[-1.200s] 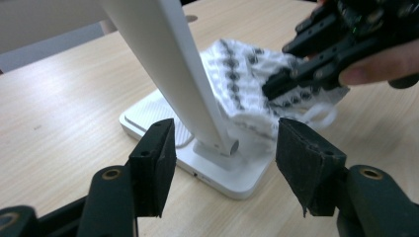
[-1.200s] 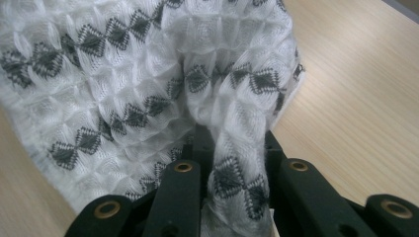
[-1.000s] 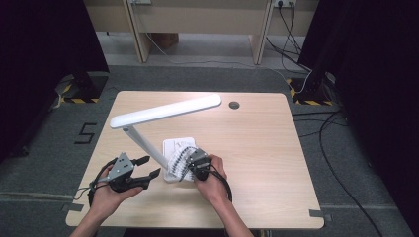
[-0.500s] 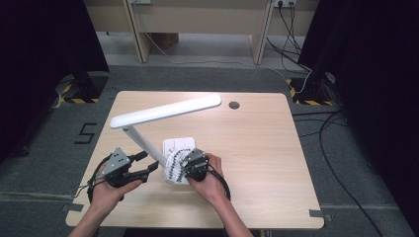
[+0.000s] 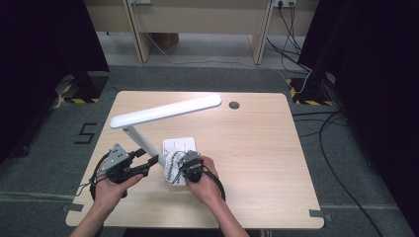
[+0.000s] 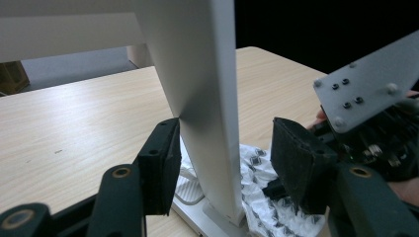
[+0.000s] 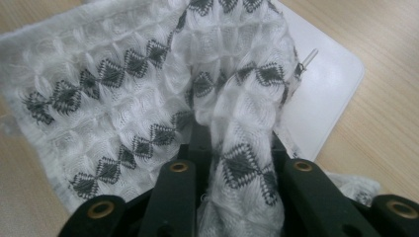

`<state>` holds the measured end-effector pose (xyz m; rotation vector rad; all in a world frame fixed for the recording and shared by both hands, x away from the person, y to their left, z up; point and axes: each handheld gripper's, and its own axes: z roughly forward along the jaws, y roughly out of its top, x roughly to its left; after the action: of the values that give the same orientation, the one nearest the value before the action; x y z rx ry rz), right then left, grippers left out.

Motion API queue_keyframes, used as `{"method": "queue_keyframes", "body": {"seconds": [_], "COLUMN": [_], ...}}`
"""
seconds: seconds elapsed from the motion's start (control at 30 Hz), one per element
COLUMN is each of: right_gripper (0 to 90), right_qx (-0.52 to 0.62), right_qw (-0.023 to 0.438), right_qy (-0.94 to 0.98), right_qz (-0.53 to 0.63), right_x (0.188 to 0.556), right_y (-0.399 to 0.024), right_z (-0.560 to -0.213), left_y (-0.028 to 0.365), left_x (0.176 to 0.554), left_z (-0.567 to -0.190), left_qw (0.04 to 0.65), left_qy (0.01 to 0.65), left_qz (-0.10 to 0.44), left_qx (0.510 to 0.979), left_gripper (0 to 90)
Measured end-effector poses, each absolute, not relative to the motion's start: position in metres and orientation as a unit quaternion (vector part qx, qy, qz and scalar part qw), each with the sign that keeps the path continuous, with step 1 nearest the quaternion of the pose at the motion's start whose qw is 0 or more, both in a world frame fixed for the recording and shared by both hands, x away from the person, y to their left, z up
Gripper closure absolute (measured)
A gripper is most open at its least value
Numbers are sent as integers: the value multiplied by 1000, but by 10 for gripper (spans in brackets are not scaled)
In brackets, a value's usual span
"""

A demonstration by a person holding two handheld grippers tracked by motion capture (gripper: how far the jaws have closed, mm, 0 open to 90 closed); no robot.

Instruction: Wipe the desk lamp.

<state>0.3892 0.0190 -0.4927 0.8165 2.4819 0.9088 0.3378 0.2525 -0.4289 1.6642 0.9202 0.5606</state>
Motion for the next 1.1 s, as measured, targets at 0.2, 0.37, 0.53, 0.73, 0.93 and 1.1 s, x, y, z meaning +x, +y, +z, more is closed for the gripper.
{"method": "queue_keyframes", "body": {"seconds": [0.2,0.37,0.53,0.73,0.93,1.1], "right_gripper": [809,814,817,818,818,817], "right_qx": [302,313,335,362,377,378], "right_qw": [188,202,213,229,241,255], "right_qy": [880,878,872,864,851,839], "right_qz": [314,301,288,264,274,298], "right_x": [391,395,400,407,410,414], "right_y": [16,10,-1,-14,-22,-16], "right_z": [-492,-491,-491,-491,-482,-466], "left_y": [250,248,246,248,249,248], "left_x": [342,343,342,342,343,342], "left_z": [-431,-430,-430,-429,-428,-428], "left_qw": [547,543,542,534,533,532], "left_qy": [410,423,437,449,456,457], "left_qz": [239,247,242,247,251,255], "left_qx": [689,682,676,672,667,666], "left_gripper": [496,582,596,633,663,663]}}
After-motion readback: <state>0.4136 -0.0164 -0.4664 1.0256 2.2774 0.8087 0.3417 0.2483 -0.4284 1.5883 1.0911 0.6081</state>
